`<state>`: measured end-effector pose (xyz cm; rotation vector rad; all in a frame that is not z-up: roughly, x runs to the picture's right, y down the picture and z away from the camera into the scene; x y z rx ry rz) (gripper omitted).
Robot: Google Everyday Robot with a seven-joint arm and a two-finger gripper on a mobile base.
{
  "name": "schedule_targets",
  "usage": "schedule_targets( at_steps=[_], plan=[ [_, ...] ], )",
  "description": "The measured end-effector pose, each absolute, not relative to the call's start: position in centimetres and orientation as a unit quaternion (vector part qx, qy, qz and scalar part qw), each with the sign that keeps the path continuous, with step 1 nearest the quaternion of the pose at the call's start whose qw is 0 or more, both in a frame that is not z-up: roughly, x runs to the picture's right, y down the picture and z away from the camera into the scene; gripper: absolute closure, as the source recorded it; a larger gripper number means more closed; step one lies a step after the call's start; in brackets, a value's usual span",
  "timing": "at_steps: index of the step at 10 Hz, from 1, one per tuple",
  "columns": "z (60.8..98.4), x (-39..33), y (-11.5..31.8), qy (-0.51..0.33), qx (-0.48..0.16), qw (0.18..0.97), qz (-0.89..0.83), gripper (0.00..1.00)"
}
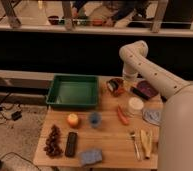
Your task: Wipe red bowl with brush
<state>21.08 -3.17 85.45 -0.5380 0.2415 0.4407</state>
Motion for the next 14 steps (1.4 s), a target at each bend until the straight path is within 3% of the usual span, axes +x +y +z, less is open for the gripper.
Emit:
schedule_targets(
  at_steps=[7, 14],
  plan=[
    [91.0, 23.5, -6.1, 0.134, -0.236, 0.93, 0.248, 1.0],
    [94.1, 27.1, -5.8, 0.168, -0.235, 0.917, 0.274, 1.0]
  ],
)
